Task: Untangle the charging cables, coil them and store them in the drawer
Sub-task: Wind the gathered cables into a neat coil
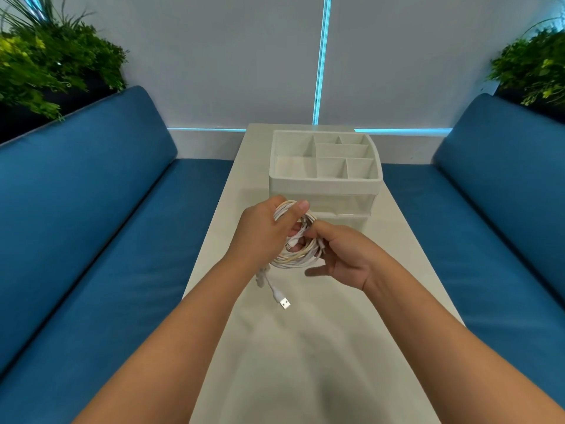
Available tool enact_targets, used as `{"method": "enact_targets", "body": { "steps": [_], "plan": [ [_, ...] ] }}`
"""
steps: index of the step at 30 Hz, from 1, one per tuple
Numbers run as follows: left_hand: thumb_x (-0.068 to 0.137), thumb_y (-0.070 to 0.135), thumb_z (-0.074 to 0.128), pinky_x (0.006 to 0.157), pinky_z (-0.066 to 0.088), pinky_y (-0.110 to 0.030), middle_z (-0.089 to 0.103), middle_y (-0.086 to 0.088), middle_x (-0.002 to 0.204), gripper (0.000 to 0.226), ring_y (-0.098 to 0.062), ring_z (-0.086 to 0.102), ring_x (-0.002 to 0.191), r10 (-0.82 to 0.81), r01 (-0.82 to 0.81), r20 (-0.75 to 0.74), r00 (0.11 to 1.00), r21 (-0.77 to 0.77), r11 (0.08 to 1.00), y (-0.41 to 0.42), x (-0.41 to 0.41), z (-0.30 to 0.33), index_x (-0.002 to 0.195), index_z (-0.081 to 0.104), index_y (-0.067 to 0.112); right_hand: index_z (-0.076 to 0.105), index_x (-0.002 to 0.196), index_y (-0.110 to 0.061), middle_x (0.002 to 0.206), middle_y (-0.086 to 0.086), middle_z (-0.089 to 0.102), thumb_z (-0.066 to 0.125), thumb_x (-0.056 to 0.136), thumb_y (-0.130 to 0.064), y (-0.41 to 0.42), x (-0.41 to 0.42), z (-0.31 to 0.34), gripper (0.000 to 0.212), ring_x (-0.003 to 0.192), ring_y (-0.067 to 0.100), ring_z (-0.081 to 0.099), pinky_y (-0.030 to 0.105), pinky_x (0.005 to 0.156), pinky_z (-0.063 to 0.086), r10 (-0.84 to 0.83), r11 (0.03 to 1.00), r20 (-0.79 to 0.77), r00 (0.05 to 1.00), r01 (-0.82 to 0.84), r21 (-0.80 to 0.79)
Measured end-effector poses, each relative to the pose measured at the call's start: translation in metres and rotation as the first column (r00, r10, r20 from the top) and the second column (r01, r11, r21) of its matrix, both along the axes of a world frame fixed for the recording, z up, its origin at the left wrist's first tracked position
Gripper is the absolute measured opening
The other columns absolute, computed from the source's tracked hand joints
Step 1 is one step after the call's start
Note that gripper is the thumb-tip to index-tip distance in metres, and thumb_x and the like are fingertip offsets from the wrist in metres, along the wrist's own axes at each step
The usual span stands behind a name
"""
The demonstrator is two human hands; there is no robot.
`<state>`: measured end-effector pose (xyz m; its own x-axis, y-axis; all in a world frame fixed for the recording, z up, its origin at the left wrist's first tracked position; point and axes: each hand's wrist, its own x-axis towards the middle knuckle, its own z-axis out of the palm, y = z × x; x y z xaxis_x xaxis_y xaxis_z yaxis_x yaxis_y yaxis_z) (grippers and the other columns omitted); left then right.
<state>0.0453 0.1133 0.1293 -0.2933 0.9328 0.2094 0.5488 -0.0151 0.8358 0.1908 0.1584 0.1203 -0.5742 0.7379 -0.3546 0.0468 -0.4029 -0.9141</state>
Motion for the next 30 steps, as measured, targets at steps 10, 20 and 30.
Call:
{"method": "enact_targets", "body": {
  "steps": [10,20,30],
  "plan": [
    [0.091,0.070,0.039,0.071,0.053,-0.040,0.067,0.007,0.085,0.050,-0.017,0.062,0.080,0.118,-0.100,-0.278,0.953,0.079,0.992,0.010,-0.006,-0.010,0.095,0.067,0.027,0.067,0.080,-0.003,0.065,0.005,0.061,0.047,0.065,-0.007,0.004,-0.012,-0.003,0.025,0.055,0.019,0.058,0.032,0.071,0.049,-0.138,0.980,-0.333,0.933,0.079,-0.184],
    [0.090,0.067,0.046,0.069,0.053,-0.038,0.067,-0.001,0.074,0.053,-0.019,0.065,0.070,0.026,-0.027,-0.146,0.989,-0.006,1.000,0.013,-0.006,-0.018,0.093,0.064,0.017,0.062,0.088,-0.013,0.082,0.008,0.059,0.061,0.085,-0.004,0.010,-0.004,-0.021,0.010,0.083,0.023,0.058,0.032,0.075,0.047,0.066,0.985,-0.113,0.991,-0.047,0.169],
    [0.090,0.056,0.059,0.063,0.047,-0.032,0.057,0.001,0.064,0.043,-0.015,0.052,0.059,-0.010,0.014,0.108,0.994,-0.038,0.999,0.011,-0.006,-0.031,0.084,0.065,0.014,0.054,0.078,-0.014,0.069,0.002,0.064,0.051,0.091,-0.002,0.008,-0.003,-0.026,0.018,0.072,0.018,0.059,0.025,0.068,0.048,0.093,0.980,-0.017,0.996,-0.089,0.176]
  ]
}}
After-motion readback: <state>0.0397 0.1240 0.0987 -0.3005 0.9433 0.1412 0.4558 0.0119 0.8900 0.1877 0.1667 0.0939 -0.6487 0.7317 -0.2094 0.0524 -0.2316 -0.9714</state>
